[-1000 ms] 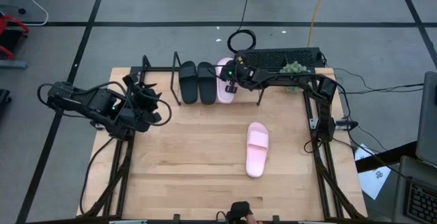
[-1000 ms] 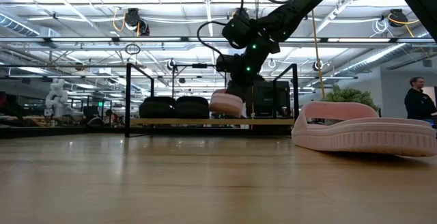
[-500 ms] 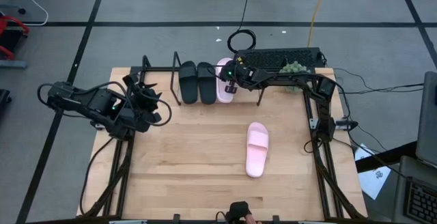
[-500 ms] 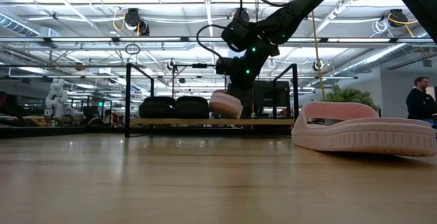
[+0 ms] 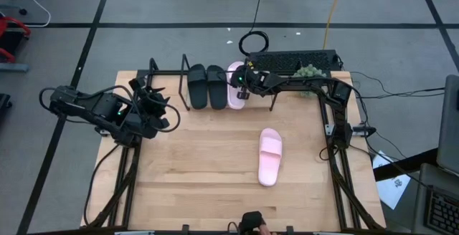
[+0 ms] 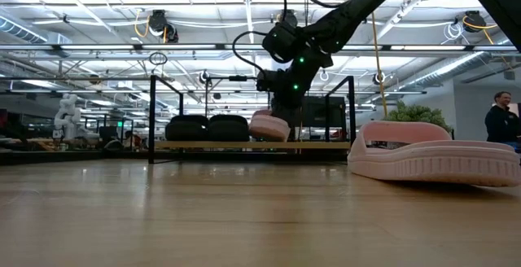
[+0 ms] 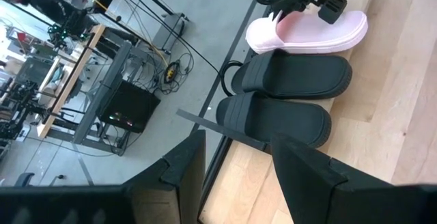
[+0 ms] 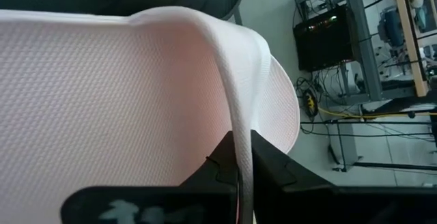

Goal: Pick and place slides into the shelf
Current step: Put the left white slide on the shelf

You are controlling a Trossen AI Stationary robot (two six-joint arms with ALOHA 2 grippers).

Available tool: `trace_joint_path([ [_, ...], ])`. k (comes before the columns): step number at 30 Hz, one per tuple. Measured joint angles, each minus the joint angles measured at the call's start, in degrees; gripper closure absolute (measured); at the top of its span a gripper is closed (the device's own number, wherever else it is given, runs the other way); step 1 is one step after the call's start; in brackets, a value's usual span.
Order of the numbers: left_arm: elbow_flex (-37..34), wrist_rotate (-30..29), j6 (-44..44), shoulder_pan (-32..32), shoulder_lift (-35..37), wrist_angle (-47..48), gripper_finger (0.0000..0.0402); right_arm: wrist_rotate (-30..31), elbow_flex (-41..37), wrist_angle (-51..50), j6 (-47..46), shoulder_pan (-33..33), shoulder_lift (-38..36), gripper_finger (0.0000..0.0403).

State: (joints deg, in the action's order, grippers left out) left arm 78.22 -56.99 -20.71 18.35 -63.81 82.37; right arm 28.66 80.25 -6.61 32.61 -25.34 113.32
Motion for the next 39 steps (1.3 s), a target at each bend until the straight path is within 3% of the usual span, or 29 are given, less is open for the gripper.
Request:
trace_joint_path([
  [12, 0.0, 0.02, -0.13, 0.0, 0.0, 0.0, 0.0231, -1.6, 0.0, -0.01, -1.52, 0.04, -0.02, 0.0395],
  [26, 0.0, 0.11, -0.33, 0.0, 0.0, 0.02, 0.0231, 0.72, -0.02, -0.09, 2.32, 1.01, -0.02, 0.0326],
  [39, 0.0, 0.12, -0.31, 0.0, 0.0, 0.01, 0.0231, 2.84, -0.07, 0.47, 4.87, 1.03, -0.02, 0.0325],
])
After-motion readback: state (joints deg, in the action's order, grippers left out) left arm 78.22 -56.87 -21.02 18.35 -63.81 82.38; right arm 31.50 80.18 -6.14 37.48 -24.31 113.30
